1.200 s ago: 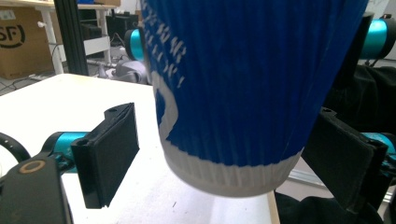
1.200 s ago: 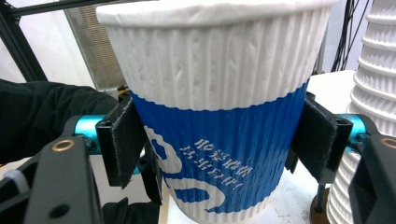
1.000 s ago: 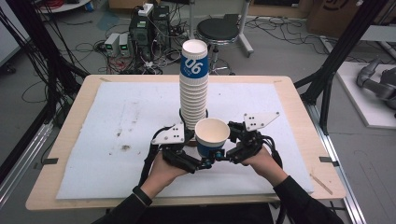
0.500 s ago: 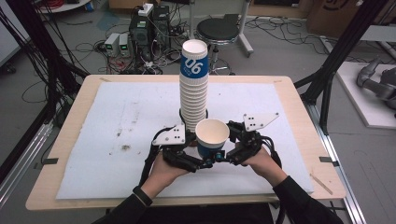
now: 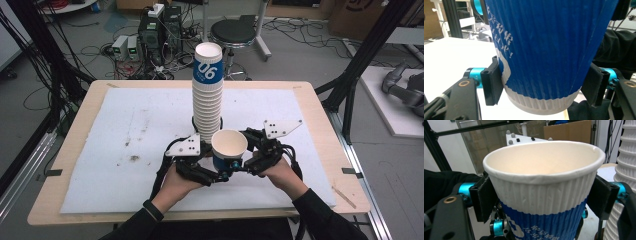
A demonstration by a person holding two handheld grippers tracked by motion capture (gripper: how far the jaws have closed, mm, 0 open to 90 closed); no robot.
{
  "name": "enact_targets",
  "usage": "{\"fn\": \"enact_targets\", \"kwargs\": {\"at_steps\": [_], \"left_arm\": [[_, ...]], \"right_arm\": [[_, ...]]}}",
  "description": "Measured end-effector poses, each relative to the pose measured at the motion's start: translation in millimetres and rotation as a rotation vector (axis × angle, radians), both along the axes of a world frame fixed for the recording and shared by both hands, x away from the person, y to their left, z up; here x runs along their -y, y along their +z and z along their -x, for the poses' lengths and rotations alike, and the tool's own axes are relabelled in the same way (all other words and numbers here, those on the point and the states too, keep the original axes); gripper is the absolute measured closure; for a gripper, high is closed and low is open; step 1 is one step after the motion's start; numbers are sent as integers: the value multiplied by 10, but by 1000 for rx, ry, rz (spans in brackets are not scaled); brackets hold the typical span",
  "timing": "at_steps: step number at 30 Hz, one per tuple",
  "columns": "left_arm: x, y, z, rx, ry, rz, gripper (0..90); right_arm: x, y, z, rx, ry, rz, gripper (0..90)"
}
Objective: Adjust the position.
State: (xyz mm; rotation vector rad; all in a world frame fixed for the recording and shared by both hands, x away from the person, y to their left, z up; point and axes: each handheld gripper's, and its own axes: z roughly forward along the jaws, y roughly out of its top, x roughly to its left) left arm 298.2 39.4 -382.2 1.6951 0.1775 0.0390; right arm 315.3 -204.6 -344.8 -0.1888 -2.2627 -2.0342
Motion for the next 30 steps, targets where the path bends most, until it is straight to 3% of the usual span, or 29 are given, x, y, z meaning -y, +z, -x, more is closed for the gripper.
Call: {"fn": "enact_targets", "kwargs": {"at_steps": [7, 14, 20, 30], "left_arm": [[23, 33, 18, -14, 4, 33, 201], [6, 42, 15, -23, 5, 49, 202], [-10, 46, 20, -15, 14, 48, 255], [3, 28, 21, -3, 8, 33, 261]], "right_arm": [[-26, -28, 1, 14, -1, 15, 225], [-48, -45, 16, 19, -6, 24, 226], [-58, -54, 24, 23, 1, 29, 226], [-69, -50, 20, 4, 14, 28, 184]]}}
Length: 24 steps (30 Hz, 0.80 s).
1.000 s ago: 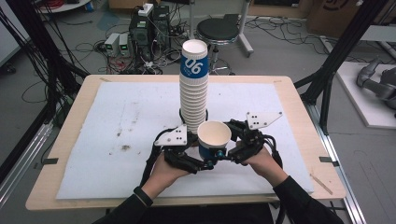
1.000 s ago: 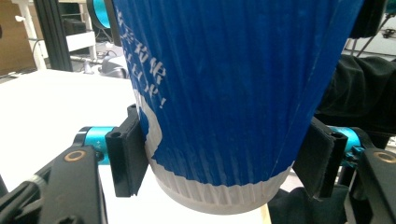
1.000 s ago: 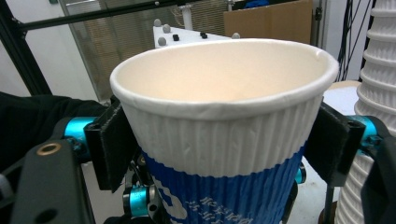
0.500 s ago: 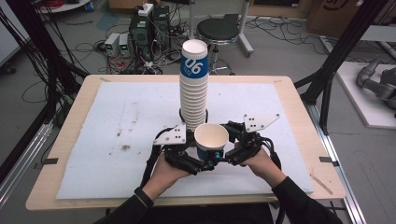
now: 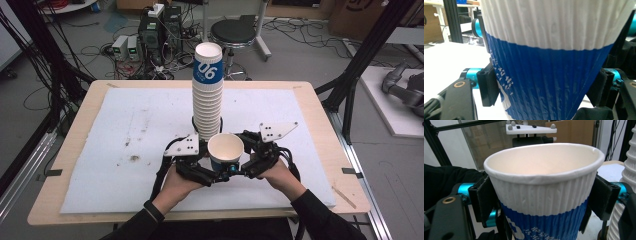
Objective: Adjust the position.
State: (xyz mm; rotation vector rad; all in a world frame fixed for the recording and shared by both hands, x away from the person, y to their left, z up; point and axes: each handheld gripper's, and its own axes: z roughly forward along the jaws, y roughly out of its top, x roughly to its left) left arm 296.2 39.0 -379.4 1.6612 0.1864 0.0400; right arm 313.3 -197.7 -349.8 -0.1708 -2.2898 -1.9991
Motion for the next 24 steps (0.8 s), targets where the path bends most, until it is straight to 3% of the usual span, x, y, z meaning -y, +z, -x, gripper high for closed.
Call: {"fn": "enact_targets", "kwargs": {"at_steps": [2, 10, 17, 24], "left_arm": [[10, -6, 4, -1, -3, -4, 261], [6, -3, 0, -1, -10, -6, 260], [3, 15, 9, 9, 19, -8, 179], [-104, 40, -5, 7, 43, -3, 166]], "right_arm": [[-3, 8, 2, -20, 6, -8, 173], [1, 19, 9, -3, -3, -10, 199], [26, 19, -4, 4, -14, -16, 204], [93, 34, -27, 9, -35, -27, 205]]}}
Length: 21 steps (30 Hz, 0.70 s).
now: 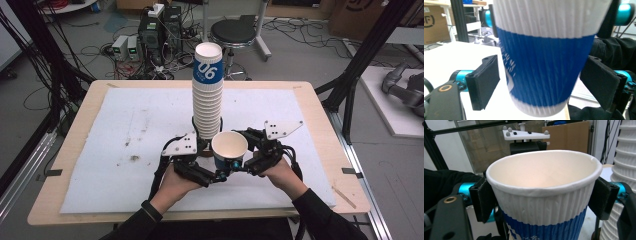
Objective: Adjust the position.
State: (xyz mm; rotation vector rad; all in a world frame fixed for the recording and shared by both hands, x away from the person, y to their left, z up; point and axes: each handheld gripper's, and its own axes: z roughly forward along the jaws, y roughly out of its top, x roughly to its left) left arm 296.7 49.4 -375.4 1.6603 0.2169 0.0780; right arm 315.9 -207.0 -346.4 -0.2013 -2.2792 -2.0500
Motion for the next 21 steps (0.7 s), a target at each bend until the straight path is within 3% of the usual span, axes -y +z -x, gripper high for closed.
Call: {"fn": "enact_targets", "kwargs": {"at_steps": [13, 21], "left_arm": [[-433, 66, 33, 30, 92, 2, 166], [-652, 86, 79, 71, 149, 1, 166]], "right_arm": [[137, 3, -49, 19, -44, 6, 204], [230, 5, -42, 36, -69, 19, 203]]}}
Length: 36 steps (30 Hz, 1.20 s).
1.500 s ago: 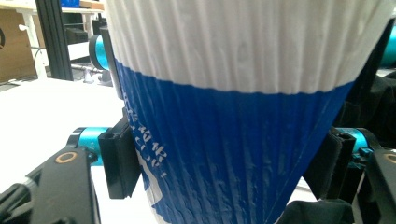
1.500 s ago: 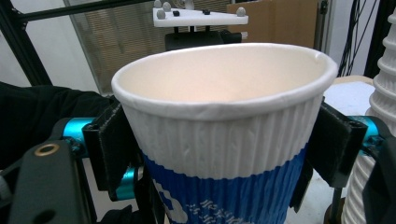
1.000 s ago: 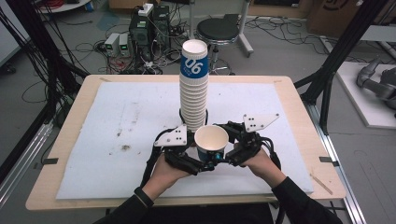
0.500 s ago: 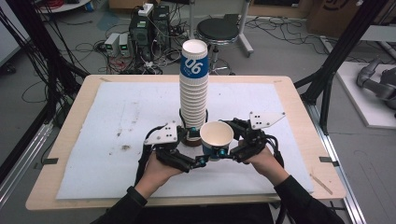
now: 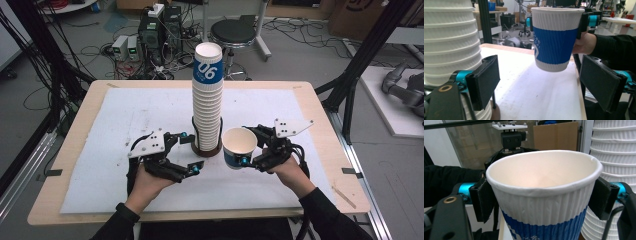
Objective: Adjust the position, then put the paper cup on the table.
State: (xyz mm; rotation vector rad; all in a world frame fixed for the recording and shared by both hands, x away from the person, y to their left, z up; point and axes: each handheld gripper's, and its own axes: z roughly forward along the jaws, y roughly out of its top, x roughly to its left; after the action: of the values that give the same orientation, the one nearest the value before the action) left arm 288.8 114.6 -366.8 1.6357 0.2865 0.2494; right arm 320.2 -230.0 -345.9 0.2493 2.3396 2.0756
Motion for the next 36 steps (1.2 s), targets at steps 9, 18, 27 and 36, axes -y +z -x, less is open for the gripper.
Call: {"fn": "enact_targets", "kwargs": {"at_steps": [9, 18, 27, 36], "left_arm": [[-112, -17, 16, 26, 41, -16, 166], [-127, -109, -32, -1, 58, -29, 166], [-85, -103, -23, 1, 47, -25, 166], [-69, -102, -25, 6, 43, -28, 166]], "right_arm": [[81, -36, -36, 7, -31, -7, 204], [78, -46, -49, -2, -40, -8, 204], [87, -42, -46, 5, -39, -10, 204], [120, -22, -31, 17, -46, -21, 204]]}}
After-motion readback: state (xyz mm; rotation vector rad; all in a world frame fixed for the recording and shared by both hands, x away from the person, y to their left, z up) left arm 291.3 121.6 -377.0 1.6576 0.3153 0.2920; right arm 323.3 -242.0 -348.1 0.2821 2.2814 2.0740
